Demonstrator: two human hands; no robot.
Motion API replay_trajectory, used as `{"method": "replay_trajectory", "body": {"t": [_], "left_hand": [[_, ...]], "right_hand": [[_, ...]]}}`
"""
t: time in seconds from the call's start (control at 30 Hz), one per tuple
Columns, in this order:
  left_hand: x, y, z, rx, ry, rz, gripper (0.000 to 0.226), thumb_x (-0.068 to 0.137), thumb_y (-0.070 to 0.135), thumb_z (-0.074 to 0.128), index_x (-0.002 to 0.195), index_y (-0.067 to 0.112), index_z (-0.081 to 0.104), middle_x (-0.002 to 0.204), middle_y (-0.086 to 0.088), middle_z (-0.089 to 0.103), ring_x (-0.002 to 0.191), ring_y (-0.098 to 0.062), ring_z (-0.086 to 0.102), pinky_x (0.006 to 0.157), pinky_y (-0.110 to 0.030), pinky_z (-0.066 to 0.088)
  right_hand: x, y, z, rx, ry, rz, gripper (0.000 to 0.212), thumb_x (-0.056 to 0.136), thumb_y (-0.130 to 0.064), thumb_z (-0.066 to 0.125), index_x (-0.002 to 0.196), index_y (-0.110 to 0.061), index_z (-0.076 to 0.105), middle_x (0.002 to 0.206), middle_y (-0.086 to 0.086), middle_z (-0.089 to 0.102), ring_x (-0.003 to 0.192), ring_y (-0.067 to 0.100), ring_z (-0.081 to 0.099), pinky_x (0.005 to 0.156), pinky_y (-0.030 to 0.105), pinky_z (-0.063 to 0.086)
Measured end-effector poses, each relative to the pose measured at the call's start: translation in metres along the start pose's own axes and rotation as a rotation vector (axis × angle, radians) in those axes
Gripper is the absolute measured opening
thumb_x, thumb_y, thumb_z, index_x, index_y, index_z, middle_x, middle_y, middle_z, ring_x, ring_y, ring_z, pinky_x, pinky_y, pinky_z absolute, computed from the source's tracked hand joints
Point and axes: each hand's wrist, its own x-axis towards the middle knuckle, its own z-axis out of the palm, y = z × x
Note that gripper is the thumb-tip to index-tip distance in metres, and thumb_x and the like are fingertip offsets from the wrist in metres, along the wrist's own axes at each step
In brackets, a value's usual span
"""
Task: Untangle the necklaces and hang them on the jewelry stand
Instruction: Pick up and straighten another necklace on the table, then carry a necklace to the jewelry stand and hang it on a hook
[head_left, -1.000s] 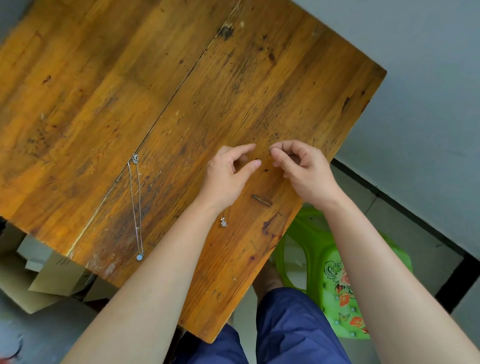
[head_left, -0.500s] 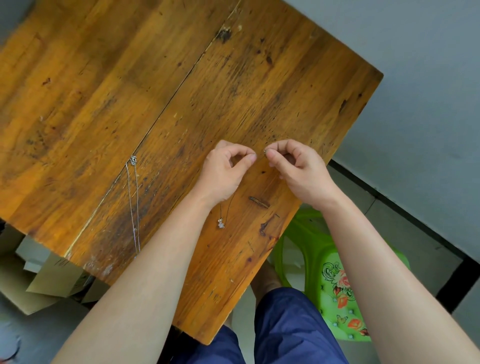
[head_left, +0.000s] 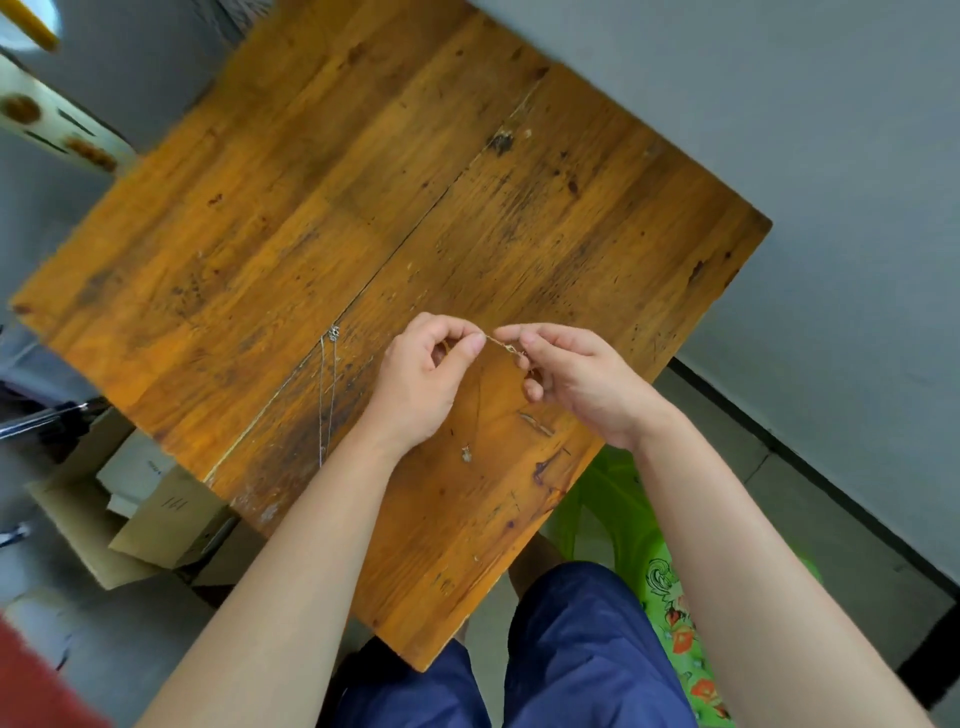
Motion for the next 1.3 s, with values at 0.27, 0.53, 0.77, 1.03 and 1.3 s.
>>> {"method": "replay_trajectory", "body": {"t": [0.27,0.53,0.77,1.03,1.3], "left_hand": [[-0.106,0.045,-0.059,-0.397,0.342,-0.19,0.012,0.094,0.02,0.063,0.102,0.026,0.07,0.089,0.013,0.069,0.084,-0.004,0.063,0.076,-0.021,0.051],[-0.228,0.06,-0.085,-0.543,0.813,-0.214,0.015,0.093,0.016,0.062,0.107,0.021,0.067,0.096,-0.002,0.069,0.09,-0.012,0.065,0.081,-0.023,0.053],[-0.344,0.035,-0.1,-0.535,1.025,-0.272,0.017,0.093,0.023,0.065,0.11,0.022,0.065,0.095,0.008,0.068,0.089,-0.016,0.066,0.08,-0.026,0.053],[-0.552,-0.002,-0.059,-0.597,1.405,-0.268,0.019,0.093,0.007,0.061,0.106,0.021,0.064,0.096,0.008,0.067,0.082,-0.017,0.067,0.071,-0.02,0.05],[-0.828,-0.019,0.016,-0.64,1.835,-0.208,0.019,0.087,0.025,0.062,0.106,0.023,0.065,0.096,0.009,0.07,0.083,-0.014,0.069,0.076,-0.026,0.054]], "right_hand": [[-0.052,-0.064,0.063,-0.196,-0.197,-0.07,0.035,0.103,-0.043,0.05,0.09,-0.015,0.066,0.081,0.008,0.043,0.072,0.016,0.04,0.076,0.031,0.037],[-0.114,-0.073,0.144,-0.192,-0.033,-0.266,0.039,0.094,-0.045,0.054,0.097,-0.008,0.064,0.091,-0.002,0.065,0.09,0.011,0.061,0.083,0.032,0.048],[-0.169,-0.046,0.217,-0.293,-0.184,-0.318,0.021,0.098,-0.028,0.059,0.092,-0.009,0.064,0.086,0.004,0.067,0.085,0.013,0.062,0.082,0.025,0.049],[-0.299,0.052,0.32,-0.561,-0.492,-0.386,0.022,0.098,-0.031,0.059,0.087,-0.013,0.063,0.086,0.013,0.063,0.08,0.014,0.057,0.076,0.022,0.044],[-0.513,0.184,0.436,-0.729,-0.796,-0.495,0.028,0.098,-0.029,0.059,0.078,-0.011,0.061,0.062,-0.013,0.056,0.064,0.004,0.053,0.061,0.009,0.041]]}}
